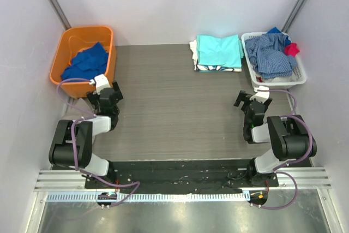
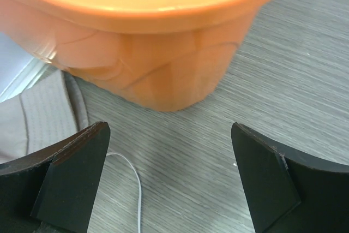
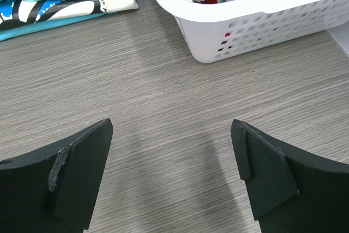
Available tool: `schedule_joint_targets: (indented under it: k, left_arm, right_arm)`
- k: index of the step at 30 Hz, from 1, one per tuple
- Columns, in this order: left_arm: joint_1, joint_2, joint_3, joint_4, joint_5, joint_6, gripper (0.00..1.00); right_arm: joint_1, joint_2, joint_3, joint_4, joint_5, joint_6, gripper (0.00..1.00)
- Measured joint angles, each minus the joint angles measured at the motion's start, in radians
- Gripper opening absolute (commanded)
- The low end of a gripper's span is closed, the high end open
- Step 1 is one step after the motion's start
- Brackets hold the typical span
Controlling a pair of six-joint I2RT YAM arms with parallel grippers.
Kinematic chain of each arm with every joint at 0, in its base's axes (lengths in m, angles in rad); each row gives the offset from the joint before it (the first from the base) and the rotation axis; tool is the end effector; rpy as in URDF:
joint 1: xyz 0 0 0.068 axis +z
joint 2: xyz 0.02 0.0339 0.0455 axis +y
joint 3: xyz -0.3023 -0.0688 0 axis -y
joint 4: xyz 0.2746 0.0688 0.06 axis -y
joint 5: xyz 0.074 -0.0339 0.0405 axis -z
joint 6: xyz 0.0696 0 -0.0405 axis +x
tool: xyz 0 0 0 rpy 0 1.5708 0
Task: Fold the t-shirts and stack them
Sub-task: Grab the tshirt from the pile
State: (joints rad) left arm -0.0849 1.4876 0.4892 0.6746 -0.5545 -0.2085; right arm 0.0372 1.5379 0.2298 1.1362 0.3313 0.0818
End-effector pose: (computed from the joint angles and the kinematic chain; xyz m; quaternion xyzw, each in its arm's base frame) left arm 0.3223 0.0094 0.1741 -0.2077 0.7695 0.1377 0.5880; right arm 0.2777 -0.0123 0.1421 0.1230 0.7522 -0.0882 0.6414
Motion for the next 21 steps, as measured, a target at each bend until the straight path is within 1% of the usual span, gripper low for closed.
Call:
schedule_joint_targets:
  k: [11, 14, 18, 21]
  left_arm:
    - [0.000, 0.000, 0.006, -0.049, -0.044, -0.020, 1.00]
    - [0.000, 0.001, 0.006, -0.059, -0.067, -0.027, 1.00]
    - [-0.002, -0.006, 0.006, -0.077, -0.123, -0.054, 1.00]
    - [-0.013, -0.053, 0.006, -0.138, -0.188, -0.082, 1.00]
  right_arm:
    - [0.000, 0.000, 0.000, 0.000, 0.001, 0.000, 1.00]
    - [0.003, -0.008, 0.000, -0.014, 0.029, 0.005, 1.00]
    - [0.009, -0.093, 0.016, -0.128, 0.069, 0.009, 1.00]
    - [0.024, -0.193, 0.033, -0.195, 0.117, 0.015, 1.00]
